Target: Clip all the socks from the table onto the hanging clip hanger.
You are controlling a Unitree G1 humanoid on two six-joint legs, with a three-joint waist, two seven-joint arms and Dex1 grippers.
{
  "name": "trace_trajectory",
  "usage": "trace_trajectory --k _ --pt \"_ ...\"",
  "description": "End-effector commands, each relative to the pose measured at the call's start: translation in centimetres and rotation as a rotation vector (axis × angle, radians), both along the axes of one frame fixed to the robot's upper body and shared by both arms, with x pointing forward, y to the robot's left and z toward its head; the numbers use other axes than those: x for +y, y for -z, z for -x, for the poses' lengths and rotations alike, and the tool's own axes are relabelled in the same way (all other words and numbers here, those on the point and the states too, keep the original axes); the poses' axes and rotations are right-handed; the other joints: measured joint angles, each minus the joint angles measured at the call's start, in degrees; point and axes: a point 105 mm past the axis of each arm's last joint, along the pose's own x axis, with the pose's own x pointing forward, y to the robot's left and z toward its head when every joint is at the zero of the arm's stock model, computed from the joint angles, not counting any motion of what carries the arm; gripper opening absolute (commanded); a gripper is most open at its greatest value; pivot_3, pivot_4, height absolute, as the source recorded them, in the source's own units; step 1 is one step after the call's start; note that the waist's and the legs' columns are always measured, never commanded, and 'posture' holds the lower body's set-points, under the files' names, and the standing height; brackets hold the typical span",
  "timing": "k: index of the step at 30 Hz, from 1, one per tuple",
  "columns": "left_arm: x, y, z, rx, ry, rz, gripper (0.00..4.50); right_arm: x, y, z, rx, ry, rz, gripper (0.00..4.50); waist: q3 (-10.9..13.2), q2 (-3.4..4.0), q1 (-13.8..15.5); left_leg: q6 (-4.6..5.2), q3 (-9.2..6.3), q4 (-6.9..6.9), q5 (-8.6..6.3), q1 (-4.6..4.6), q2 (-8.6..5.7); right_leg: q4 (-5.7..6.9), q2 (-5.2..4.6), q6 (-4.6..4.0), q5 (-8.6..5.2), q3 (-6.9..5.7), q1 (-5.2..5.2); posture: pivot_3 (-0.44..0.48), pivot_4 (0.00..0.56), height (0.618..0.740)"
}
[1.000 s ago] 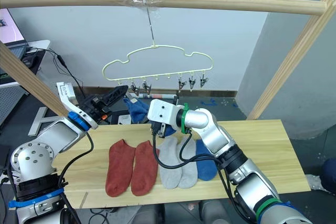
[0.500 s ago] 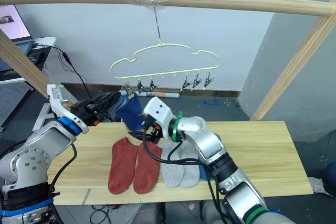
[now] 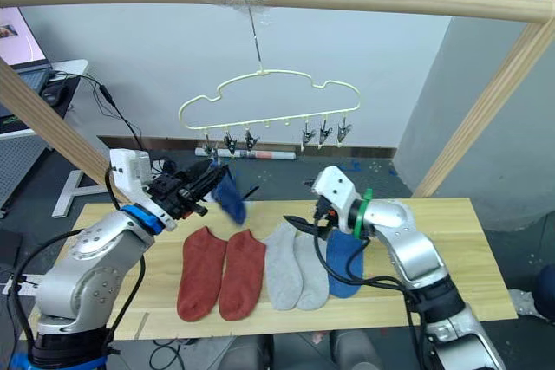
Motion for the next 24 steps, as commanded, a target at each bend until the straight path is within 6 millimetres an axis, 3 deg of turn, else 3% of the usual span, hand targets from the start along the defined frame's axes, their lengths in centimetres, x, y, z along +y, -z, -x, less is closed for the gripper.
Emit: trace_trajectory --k 1,11,24 --pt "-0.3 -0.6 -0.2 -0.077 -0.035 -0.028 1.41 -0.5 -3.6 0.9 -0.076 -0.028 -0.084 4.5 0.0 0.0 -0.16 0.0 0.04 0.01 0.0 0.02 0.01 0.01 0.02 0.0 0.0 0.03 0.0 -0.116 0.187 0.74" --pt "-0.2 -0.3 -1.5 -0.146 -0.194 -0.001 1.41 -1.1 -8.5 2.6 -0.118 -0.112 -0.179 4.5 -0.01 0.0 -0.14 0.01 0.09 0.05 0.0 0.0 0.06 0.02 0.1 0.0 0.01 0.04 0.0 -0.134 0.175 0.74" --pt "-1.7 -0.3 -4.2 -0.164 -0.195 0.08 1.41 -0.8 -11.0 1.5 -0.153 -0.113 -0.209 4.5 -0.01 -0.01 -0.07 0.02 0.11 0.11 0.01 -0.03 0.04 0.02 0.1 0.01 0.01 0.01 0.01 -0.13 0.176 0.74"
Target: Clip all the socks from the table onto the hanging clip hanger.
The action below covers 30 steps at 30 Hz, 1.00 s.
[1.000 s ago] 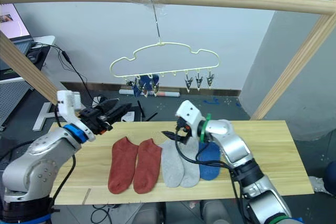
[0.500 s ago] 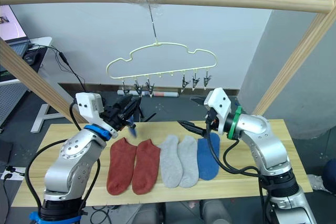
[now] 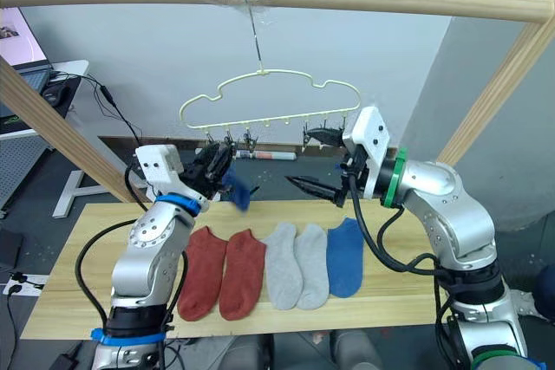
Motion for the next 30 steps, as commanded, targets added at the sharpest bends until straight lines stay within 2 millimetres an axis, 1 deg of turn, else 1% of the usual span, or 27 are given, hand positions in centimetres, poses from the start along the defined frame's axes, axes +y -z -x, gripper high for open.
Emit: trace_trajectory --k 1,5,7,14,18,25,27,30 --pt "-0.7 -0.8 0.0 -0.041 0.022 -0.006 1.41 -0.2 -1.3 0.1 -0.039 -0.005 -0.031 4.5 0.0 0.0 -0.01 0.0 0.0 0.0 0.0 0.0 0.01 0.0 0.0 0.0 0.0 0.0 0.0 -0.13 0.176 0.74" --pt "-0.6 -0.9 -0.1 -0.045 0.018 -0.01 1.41 -0.3 -1.4 0.0 -0.041 -0.002 -0.039 4.5 0.0 0.0 -0.02 0.0 0.01 0.0 0.0 0.01 0.02 0.01 0.0 0.0 0.0 0.01 -0.01 -0.138 0.182 0.74" --pt "-0.6 -0.9 0.2 -0.046 0.02 -0.013 1.41 -0.4 -1.3 -0.1 -0.041 0.002 -0.04 4.5 0.0 0.0 -0.05 0.0 0.0 0.0 0.0 0.01 0.02 0.02 0.0 0.0 0.0 0.01 -0.01 -0.138 0.182 0.74" --pt "-0.6 -1.3 2.4 -0.048 0.023 -0.028 1.41 -0.7 -1.2 0.0 -0.04 0.016 -0.044 4.5 0.0 0.0 -0.11 0.0 0.0 0.0 0.0 0.01 0.05 0.03 0.01 0.0 0.0 0.02 -0.01 -0.146 0.186 0.74" --pt "-0.7 -0.8 3.0 -0.02 0.044 -0.038 1.41 -0.8 -0.9 0.0 -0.036 0.018 -0.042 4.5 0.0 0.0 -0.12 0.0 0.0 0.01 0.0 0.02 0.04 0.04 0.0 0.0 0.0 0.02 0.0 -0.146 0.186 0.74" --pt "-0.9 0.0 2.1 0.001 0.034 -0.027 1.41 -0.9 -1.1 0.0 -0.04 0.015 -0.041 4.5 0.0 0.0 -0.11 0.01 0.0 0.06 0.01 0.02 0.02 0.08 0.01 0.0 0.0 0.01 0.01 -0.151 0.191 0.74" --pt "-1.2 0.3 1.6 0.002 0.044 -0.031 1.41 -0.9 -1.2 0.0 -0.041 0.018 -0.04 4.5 0.0 0.0 -0.11 0.01 0.0 0.06 0.01 0.01 0.02 0.07 0.01 0.0 0.0 0.0 0.01 -0.156 0.192 0.74" --pt "-1.0 0.4 0.9 -0.006 0.035 -0.037 1.41 -0.9 -1.2 0.0 -0.045 0.021 -0.035 4.5 0.0 0.0 -0.11 0.01 0.01 0.06 0.01 0.01 0.02 0.06 0.01 0.0 0.0 0.0 0.01 -0.156 0.192 0.74"
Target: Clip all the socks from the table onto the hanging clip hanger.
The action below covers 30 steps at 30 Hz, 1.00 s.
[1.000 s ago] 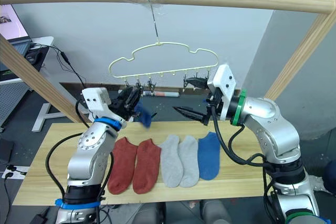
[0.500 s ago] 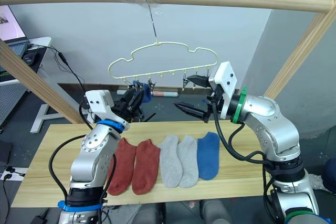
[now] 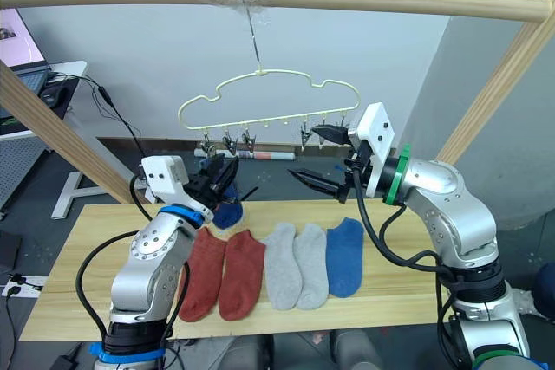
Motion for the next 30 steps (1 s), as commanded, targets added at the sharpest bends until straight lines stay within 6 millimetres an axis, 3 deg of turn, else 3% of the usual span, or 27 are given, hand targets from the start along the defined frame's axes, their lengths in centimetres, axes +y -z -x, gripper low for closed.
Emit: trace_trajectory --k 1,7,30 --pt "-0.1 -1.2 -0.6 -0.064 -0.001 -0.017 1.41 -0.4 -1.4 0.3 -0.058 0.002 -0.014 4.5 0.0 0.0 0.0 0.0 0.0 0.0 0.0 0.0 0.0 0.0 0.0 0.0 0.0 0.0 0.0 -0.165 0.191 0.74" --pt "0.9 -1.5 -1.2 -0.079 -0.03 -0.017 1.41 -0.6 -1.6 0.4 -0.062 0.008 -0.009 4.5 0.0 0.0 -0.08 0.0 0.02 0.0 0.0 0.0 0.0 0.0 0.0 0.0 0.0 0.02 0.0 -0.176 0.189 0.74" --pt "0.7 -2.7 -2.6 -0.133 -0.02 -0.022 1.41 0.1 -2.0 0.8 -0.069 0.0 -0.018 4.5 0.0 0.0 -0.79 0.0 0.08 0.1 0.0 -0.01 0.01 0.04 0.0 0.01 0.01 0.02 0.01 -0.186 0.174 0.74"
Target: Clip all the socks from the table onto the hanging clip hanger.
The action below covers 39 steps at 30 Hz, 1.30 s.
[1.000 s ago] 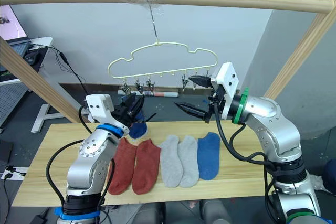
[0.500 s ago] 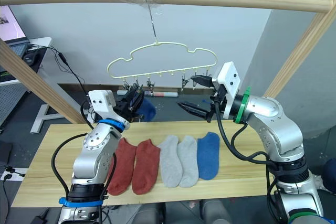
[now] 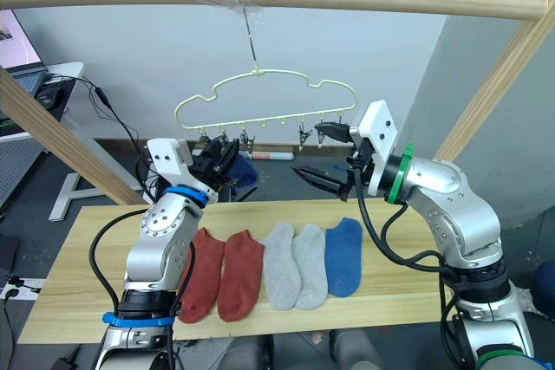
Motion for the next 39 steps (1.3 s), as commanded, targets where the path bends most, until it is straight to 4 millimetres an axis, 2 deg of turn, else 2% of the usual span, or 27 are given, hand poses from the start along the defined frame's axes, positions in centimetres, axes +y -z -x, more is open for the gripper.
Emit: trace_trajectory --k 1,15,21,28,30,31,35,39 --pt "0.1 -1.4 0.0 -0.059 -0.004 -0.007 1.41 0.3 -1.8 0.8 -0.059 -0.025 -0.026 4.5 0.0 0.0 -0.07 0.0 0.0 0.01 0.0 0.0 0.0 0.01 0.0 0.0 0.0 0.0 0.0 -0.186 0.174 0.74" --pt "0.1 -1.7 0.0 -0.075 0.0 -0.002 1.41 0.7 -2.2 0.8 -0.056 -0.024 -0.026 4.5 0.0 0.0 -0.71 0.0 -0.01 0.03 0.0 -0.01 0.0 0.02 0.0 0.0 0.0 0.01 0.0 -0.187 0.176 0.74" --pt "0.2 -1.8 0.0 -0.079 0.001 0.004 0.28 0.6 -2.1 0.7 -0.053 -0.021 -0.027 4.5 0.0 0.0 -0.75 0.0 -0.02 0.05 0.0 -0.01 0.0 0.04 0.0 0.01 0.0 0.0 0.0 -0.185 0.18 0.74" --pt "0.3 -1.6 0.0 -0.06 0.007 0.001 0.19 0.2 -1.0 0.6 -0.028 -0.005 -0.013 4.5 0.0 0.0 -0.75 0.0 -0.02 0.06 0.0 -0.01 0.0 0.04 0.0 0.01 0.0 -0.01 0.01 -0.183 0.182 0.74" --pt "0.3 -1.5 0.2 -0.049 0.018 -0.007 0.19 -0.2 0.5 0.3 0.011 0.031 0.022 4.5 0.0 0.0 -0.72 0.0 -0.02 0.06 0.0 -0.02 0.0 0.03 0.0 0.01 0.01 -0.01 0.02 -0.179 0.183 0.74" --pt "0.4 -1.5 0.2 -0.041 0.031 -0.007 0.19 -0.5 1.9 -0.1 0.032 0.073 0.063 4.5 0.0 0.0 -0.72 0.0 -0.01 0.06 0.0 -0.02 0.0 0.03 0.0 0.01 0.0 -0.02 0.03 -0.174 0.186 0.74" --pt "1.0 -1.7 0.6 -0.001 0.083 0.012 0.19 -2.0 8.8 -1.5 0.179 0.271 0.242 4.5 0.0 -0.01 -0.77 0.0 -0.01 0.06 0.0 -0.01 0.02 0.04 0.01 0.01 0.0 -0.01 0.02 -0.174 0.186 0.74" --pt "1.6 -2.3 0.9 0.04 0.134 0.037 0.19 -1.8 14.6 -1.1 0.331 0.322 0.339 4.5 0.0 0.0 -0.85 0.0 0.0 0.09 0.0 0.02 0.02 0.14 0.03 0.01 0.0 0.04 0.0 -0.167 0.189 0.74"
